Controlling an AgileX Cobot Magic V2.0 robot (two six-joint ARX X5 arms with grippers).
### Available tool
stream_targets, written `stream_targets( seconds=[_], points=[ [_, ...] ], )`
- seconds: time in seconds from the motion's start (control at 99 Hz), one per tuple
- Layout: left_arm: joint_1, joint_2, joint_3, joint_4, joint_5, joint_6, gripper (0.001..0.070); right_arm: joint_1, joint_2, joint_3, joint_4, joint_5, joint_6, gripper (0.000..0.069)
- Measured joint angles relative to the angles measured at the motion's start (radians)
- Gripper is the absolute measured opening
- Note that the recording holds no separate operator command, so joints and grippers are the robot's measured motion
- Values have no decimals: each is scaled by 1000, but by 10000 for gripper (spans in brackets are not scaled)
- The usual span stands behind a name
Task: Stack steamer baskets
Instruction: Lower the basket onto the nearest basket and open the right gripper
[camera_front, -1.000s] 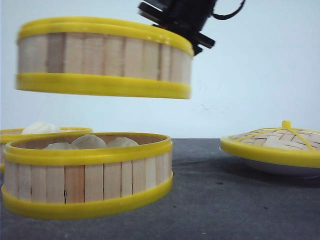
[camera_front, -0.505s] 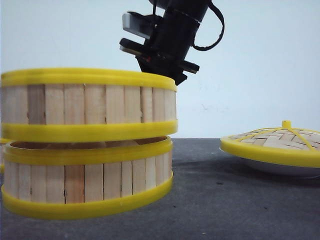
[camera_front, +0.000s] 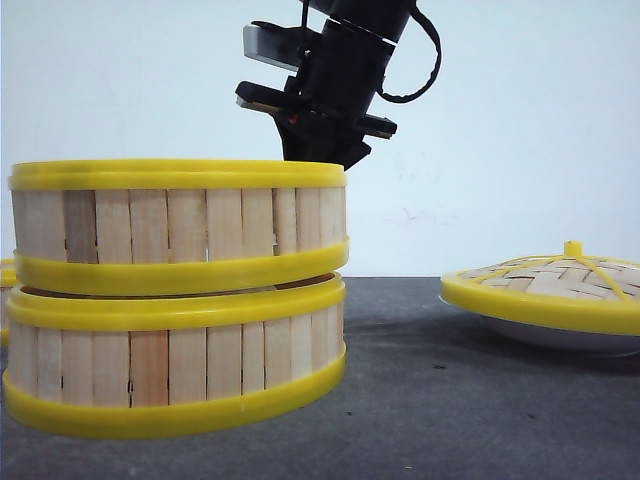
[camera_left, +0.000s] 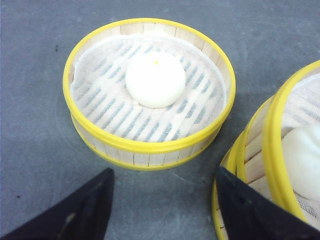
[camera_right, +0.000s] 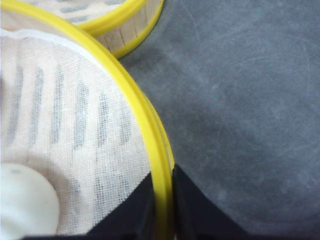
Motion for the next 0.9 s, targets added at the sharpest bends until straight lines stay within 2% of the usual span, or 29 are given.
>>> stream_targets(
  seconds=[0.737, 0.808, 0.899],
  points=[
    [0, 0, 0, 0, 0, 0, 388, 0, 52, 0, -3, -8, 11, 25],
    [0, 0, 0, 0, 0, 0, 388, 0, 52, 0, 0, -10, 14, 83],
    [0, 0, 0, 0, 0, 0, 388, 0, 52, 0, 3, -11, 17, 249]
  ],
)
